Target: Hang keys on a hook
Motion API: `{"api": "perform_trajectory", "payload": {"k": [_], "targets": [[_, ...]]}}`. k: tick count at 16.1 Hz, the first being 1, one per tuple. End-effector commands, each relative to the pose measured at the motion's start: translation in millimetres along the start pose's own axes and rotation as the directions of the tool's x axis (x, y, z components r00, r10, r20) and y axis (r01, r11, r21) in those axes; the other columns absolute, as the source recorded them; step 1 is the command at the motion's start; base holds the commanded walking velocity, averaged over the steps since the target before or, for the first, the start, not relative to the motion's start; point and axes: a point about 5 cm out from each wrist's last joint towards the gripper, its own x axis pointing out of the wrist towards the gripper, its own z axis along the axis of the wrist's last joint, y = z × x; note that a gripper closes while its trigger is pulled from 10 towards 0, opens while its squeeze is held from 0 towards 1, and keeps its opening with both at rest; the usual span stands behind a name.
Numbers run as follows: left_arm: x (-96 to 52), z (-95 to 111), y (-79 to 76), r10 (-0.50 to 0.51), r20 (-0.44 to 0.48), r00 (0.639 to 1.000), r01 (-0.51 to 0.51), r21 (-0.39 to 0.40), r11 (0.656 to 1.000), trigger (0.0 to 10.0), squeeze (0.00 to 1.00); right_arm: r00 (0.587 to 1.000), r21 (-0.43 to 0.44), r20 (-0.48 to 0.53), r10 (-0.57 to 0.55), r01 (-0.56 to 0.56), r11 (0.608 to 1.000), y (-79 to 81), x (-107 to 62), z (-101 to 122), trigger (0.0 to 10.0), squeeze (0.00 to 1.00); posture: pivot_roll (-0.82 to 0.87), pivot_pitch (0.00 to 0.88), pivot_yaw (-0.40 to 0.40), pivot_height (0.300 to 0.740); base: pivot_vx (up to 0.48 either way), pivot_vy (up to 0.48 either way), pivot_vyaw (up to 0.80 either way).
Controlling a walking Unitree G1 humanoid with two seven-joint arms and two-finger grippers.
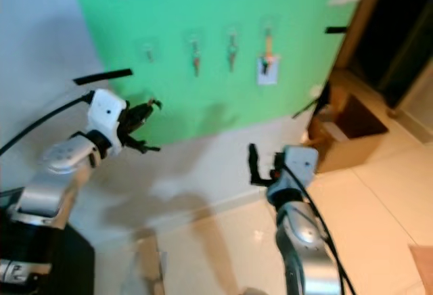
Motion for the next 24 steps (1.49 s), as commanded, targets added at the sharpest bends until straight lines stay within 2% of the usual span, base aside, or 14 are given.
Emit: {"api": "perform_trajectory", "payload": {"k": [1, 2, 3, 4, 8, 11, 13, 16, 19, 22, 24], "targets": [[0.5, 2, 3.3, 0.05, 0.02, 0.999, -0.05, -0.01, 0.999, 10.0, 0.0, 1.0, -0.035, 0.004, 0.023, -0.023, 0.999, 2.1, 0.4, 5, 10.0, 0.0, -0.1, 0.0, 0.055, 0.74, 0.0, 0.0, 0.0], [-1.2, 1, 3.1, 0.089, 0.029, 0.996, -0.088, -0.035, 0.996, 10.0, 0.0, 0.995, -0.086, -0.033, 0.09, -0.093, 0.992, 7.6, -0.3, 2, 10.0, 0.0, -0.1, 0.0, 0.037, 0.74, 0.0, 0.0, 0.0], [-3.4, -1, 2.0, 0.101, 0.027, 0.995, -0.1, -0.038, 0.994, 10.0, 0.0, 0.988, -0.096, -0.044, 0.151, -0.155, 0.983, 11.3, -1.2, 0, 10.0, 0.0, -0.09, 0.0, 0.021, 0.74, 0.0, 0.0, 0.0], [-5.3, -3, 0.9, 0.107, 0.025, 0.994, -0.106, -0.036, 0.994, 10.0, 0.0, 0.985, -0.084, -0.044, 0.164, -0.167, 0.982, 11.9, -1.1, 0, 10.0, 0.0, -0.09, 0.0, 0.021, 0.74, 0.0, 0.0, 0.0], [-6.0, -1, 2.4, 0.12, 0.023, 0.993, -0.12, -0.011, 0.993, 10.0, 0.0, 0.987, -0.075, -0.037, 0.158, -0.161, 0.984, 12.1, 6.7, 5, 10.0, 0.0, -0.08, 0.0, 0.005, 0.74, 0.255, 0.0, 0.0], [-2.8, 5, 5.9, 0.116, 0.039, 0.993, -0.116, 0.0, 0.993, 10.0, 0.0, 0.991, -0.069, -0.05, 0.122, -0.126, 0.99, 10.5, 5.4, 1, 10.0, 0.0, -0.09, 0.0, 0.035, 0.74, 0.265, 0.0, 0.0], [1.6, 8, 5.9, 0.099, 0.047, 0.994, -0.099, 0.009, 0.995, 10.0, 0.0, 0.995, -0.034, -0.036, 0.089, -0.091, 0.995, 6.8, 5.1, 2, 10.0, 0.0, -0.1, 0.0, 0.05, 0.74, 0.266, 0.0, 0.0], [5.5, 9, 6.5, 0.086, 0.046, 0.995, -0.087, 0.028, 0.996, 10.0, 0.0, 0.995, -0.065, -0.026, 0.097, -0.098, 0.993, 5.3, 5.5, 5, 10.0, 0.0, -0.11, 0.0, 0.058, 0.74, 0.0, 0.0, 0.0], [8.3, 12, 13.8, 0.086, 0.053, 0.995, -0.088, 0.031, 0.996, 10.0, 0.0, 0.991, -0.074, -0.012, 0.132, -0.133, 0.988, 8.3, 7.2, 9, 10.0, 0.0, -0.1, 0.0, 0.057, 0.74, 0.0, 0.0, 0.0], [9.7, 12, 13.9, 0.082, 0.06, 0.995, -0.083, 0.02, 0.996, 10.0, 0.0, 0.99, -0.039, -0.004, 0.138, -0.138, 0.99, 9.1, 9.1, 11, 10.0, 0.0, -0.1, 0.0, 0.058, 0.74, 0.0, 0.0, 0.0], [10.2, 11, 12.1, 0.075, 0.061, 0.995, -0.076, 0.014, 0.997, 10.0, 0.0, 0.991, -0.044, -0.004, 0.137, -0.137, 0.99, 8.9, 9.8, 11, 10.0, 0.0, -0.1, 0.0, 0.058, 0.74, 0.253, 0.0, -0.8]]}}
